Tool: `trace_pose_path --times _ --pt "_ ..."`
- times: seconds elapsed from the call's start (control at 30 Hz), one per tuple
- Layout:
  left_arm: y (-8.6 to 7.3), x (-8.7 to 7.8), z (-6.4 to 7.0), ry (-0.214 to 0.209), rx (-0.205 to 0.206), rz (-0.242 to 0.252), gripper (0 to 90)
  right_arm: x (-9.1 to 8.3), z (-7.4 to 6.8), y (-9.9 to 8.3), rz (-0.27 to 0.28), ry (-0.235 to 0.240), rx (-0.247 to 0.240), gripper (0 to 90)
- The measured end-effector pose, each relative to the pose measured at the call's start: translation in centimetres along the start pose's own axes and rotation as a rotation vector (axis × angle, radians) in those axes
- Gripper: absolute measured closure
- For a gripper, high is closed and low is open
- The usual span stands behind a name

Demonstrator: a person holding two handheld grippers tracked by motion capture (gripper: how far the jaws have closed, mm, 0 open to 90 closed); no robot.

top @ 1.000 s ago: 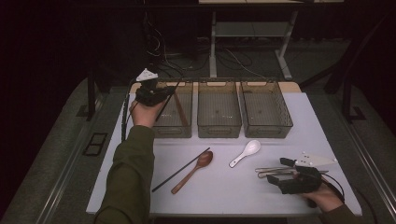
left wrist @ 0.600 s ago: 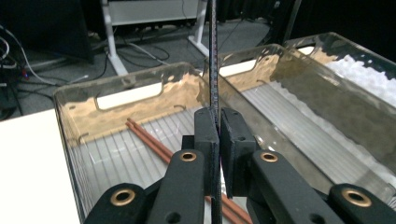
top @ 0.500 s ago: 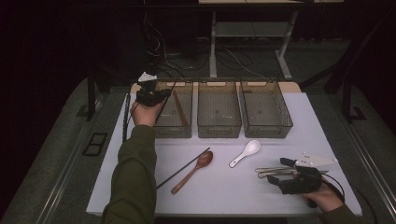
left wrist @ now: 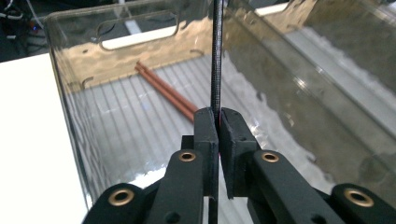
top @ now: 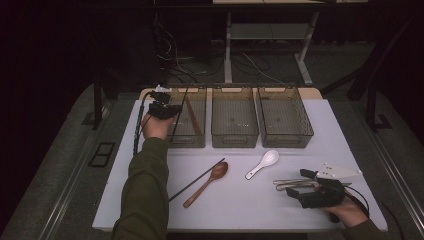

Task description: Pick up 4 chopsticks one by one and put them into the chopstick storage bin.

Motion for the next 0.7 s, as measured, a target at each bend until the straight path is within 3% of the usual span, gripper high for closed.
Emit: trace_pose_path --times 0.07,0.2,0.43,0.57,0.7 --pt "0.0 0.0 0.0 0.005 -0.004 -0.004 73.8 0.0 0.0 0.0 -0.003 0.001 -0.001 10.7" --pt "0.1 0.1 0.0 0.008 0.003 0.001 61.6 0.0 0.0 0.0 -0.003 0.001 -0.003 10.7" --pt "0.4 -0.3 0.9 -0.051 0.017 0.028 50.1 0.0 0.0 0.0 -0.004 0.001 -0.002 10.7" --pt "0.7 -1.1 1.7 -0.069 0.069 0.045 43.1 0.0 0.0 0.0 -0.002 -0.001 -0.003 10.7" --pt "0.8 -2.1 2.5 -0.114 0.111 0.041 36.8 0.0 0.0 0.0 -0.002 -0.002 -0.002 10.7"
Point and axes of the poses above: each handheld gripper's, and its own axes: x roughly forward along the jaws, y roughly out of its top, z roughly to its right, the point moved 5 cm from there along x, roughly forward along the jaws, and after that the axes turned 6 degrees about y, right-handed, at the moved point
